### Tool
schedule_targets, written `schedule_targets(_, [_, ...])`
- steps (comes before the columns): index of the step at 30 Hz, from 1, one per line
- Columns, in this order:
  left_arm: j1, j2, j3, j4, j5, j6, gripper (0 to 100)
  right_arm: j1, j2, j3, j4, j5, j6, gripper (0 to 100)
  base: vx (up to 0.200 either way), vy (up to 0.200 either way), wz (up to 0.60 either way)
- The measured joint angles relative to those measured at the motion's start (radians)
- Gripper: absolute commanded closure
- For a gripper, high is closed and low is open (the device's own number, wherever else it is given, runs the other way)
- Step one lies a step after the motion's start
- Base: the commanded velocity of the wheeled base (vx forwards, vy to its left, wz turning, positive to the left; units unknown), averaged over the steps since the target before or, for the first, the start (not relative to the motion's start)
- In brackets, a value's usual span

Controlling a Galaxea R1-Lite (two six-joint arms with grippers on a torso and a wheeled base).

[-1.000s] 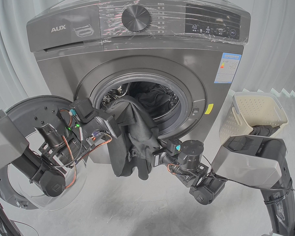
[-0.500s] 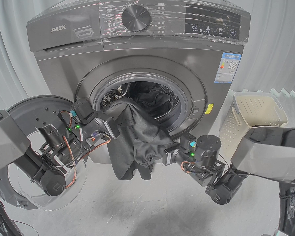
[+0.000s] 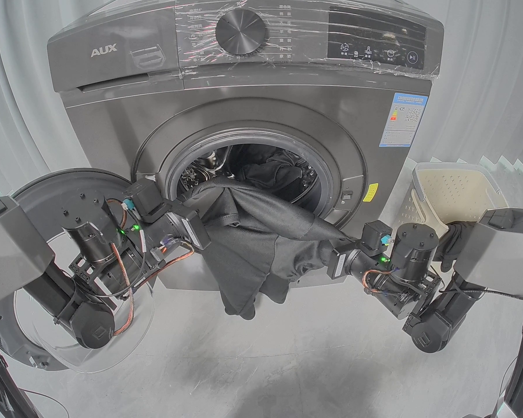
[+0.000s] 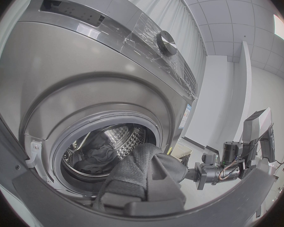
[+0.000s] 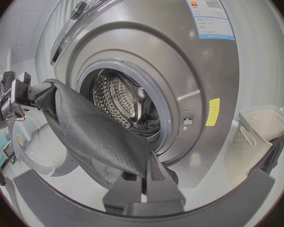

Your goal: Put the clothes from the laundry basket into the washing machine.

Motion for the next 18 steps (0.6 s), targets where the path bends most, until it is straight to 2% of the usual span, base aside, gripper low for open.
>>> schedule_targets(18, [0.003, -0.003, 0.003, 0.0, 0.001, 0.002, 100, -0.005, 0.007, -0.005, -0.002, 0.002, 0.0, 100, 0.0, 0.0, 0.0])
